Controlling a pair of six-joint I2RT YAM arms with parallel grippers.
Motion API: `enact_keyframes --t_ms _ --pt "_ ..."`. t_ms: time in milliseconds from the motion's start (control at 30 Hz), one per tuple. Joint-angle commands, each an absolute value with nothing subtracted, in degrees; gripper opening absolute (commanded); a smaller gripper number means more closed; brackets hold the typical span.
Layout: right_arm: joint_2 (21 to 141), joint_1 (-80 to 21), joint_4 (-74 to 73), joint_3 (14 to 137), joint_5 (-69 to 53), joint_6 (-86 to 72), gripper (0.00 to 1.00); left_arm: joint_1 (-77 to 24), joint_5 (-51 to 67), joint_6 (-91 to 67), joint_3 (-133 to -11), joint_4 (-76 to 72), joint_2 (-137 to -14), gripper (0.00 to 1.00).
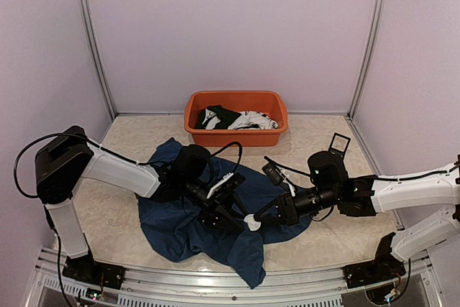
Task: Pin the brooch onto the clothing
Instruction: Pin the brooch onto the flattened clothing.
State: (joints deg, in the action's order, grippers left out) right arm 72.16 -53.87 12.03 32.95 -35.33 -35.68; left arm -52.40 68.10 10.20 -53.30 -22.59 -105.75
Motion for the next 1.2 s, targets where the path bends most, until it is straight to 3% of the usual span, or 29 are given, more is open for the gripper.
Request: enact_keyframes --t_ms 0,400,833,1167 --pt "72.0 -53.4 13.5 32.9 -36.6 -36.2 0.0 -53.1 67.2 12.3 -54.5 -21.0 -105.9 0.47" --pt "71.8 -53.4 14.1 32.6 -36.9 -36.6 0.0 -53.4 67.6 11.6 -54.5 -22.4 -106.8 0.35" --pt "71.2 -53.4 13.9 32.2 -36.9 -36.6 0.0 -50.6 72.2 7.7 -51.2 -28.9 -105.3 0.41" --pt "71.2 -53.5 14.1 32.3 -37.0 -36.7 0.0 -51.9 70.6 8.0 -53.8 -26.5 -107.3 0.35"
